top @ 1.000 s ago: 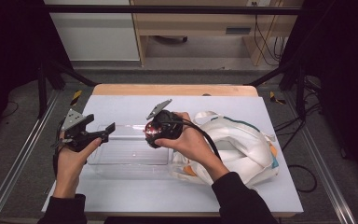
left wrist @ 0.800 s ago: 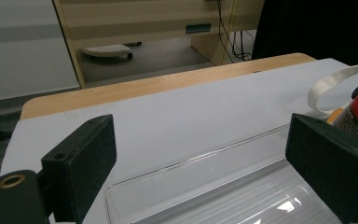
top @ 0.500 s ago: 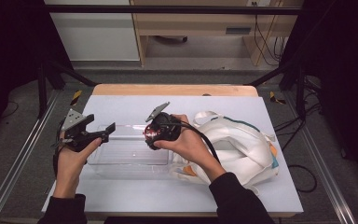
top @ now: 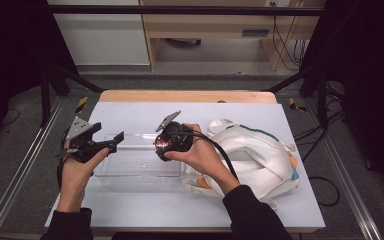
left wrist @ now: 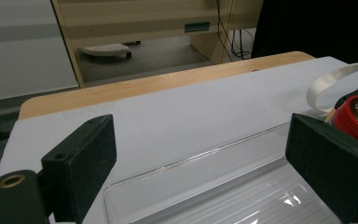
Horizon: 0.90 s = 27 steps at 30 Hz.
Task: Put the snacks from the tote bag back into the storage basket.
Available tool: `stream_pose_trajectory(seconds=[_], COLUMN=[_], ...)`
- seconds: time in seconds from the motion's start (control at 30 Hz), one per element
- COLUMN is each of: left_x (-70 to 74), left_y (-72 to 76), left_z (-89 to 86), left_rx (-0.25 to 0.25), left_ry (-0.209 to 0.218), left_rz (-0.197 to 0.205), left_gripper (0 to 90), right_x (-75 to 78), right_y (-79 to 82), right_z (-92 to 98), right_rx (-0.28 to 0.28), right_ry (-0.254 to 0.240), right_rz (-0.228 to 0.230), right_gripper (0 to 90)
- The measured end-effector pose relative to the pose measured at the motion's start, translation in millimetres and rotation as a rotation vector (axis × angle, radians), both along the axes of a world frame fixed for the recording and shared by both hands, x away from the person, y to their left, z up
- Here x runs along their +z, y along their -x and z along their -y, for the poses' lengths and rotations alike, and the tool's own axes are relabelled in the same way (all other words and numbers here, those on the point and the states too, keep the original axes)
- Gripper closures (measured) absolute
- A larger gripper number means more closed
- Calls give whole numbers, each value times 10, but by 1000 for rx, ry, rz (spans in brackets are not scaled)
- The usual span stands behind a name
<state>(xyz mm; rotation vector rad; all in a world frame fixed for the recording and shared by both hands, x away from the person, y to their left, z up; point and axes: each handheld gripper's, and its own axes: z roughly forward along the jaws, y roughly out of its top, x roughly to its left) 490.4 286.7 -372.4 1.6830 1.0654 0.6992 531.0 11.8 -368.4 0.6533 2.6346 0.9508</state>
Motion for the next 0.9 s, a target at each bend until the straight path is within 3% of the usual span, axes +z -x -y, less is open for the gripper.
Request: stream_pose_trajectory(seconds=[0.9], left_x=[-20], left_y=[-9], left_z=[18], left_rx=[-4], left_ry=[-11], left_rz=[-11], left_gripper=[87], right_x=[-167], right_y=[-44], right_z=[35], right_rx=[1], right_ry=[27], right_rz=[-16], right_gripper=[260])
